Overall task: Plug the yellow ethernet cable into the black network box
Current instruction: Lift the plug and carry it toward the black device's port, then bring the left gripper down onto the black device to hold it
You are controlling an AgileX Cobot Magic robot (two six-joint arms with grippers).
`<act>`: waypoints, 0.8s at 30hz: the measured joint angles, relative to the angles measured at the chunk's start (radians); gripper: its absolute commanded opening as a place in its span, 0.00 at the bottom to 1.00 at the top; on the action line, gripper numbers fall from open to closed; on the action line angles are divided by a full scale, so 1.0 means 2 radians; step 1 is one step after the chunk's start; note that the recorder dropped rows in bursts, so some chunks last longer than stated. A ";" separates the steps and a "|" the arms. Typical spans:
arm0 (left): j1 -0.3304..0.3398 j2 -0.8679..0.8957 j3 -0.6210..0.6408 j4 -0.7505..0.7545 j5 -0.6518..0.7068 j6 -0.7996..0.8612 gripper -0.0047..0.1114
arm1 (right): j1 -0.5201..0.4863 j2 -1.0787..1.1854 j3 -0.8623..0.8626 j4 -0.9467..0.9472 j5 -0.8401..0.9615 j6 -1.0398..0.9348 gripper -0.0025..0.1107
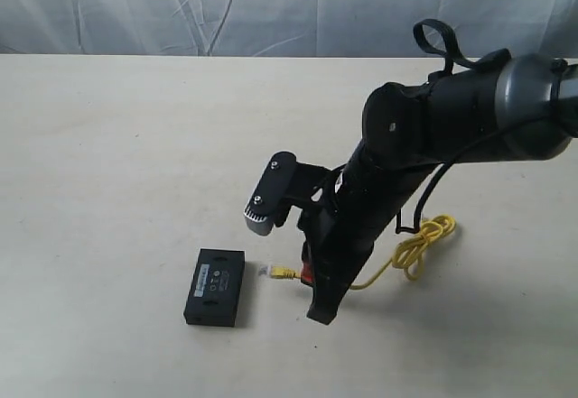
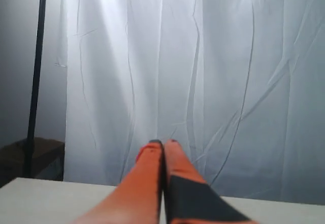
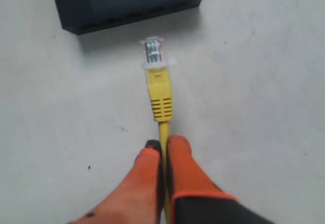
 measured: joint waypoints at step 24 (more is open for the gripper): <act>-0.059 0.562 -0.314 -0.211 0.538 0.247 0.04 | -0.096 -0.004 0.001 -0.006 -0.036 0.110 0.02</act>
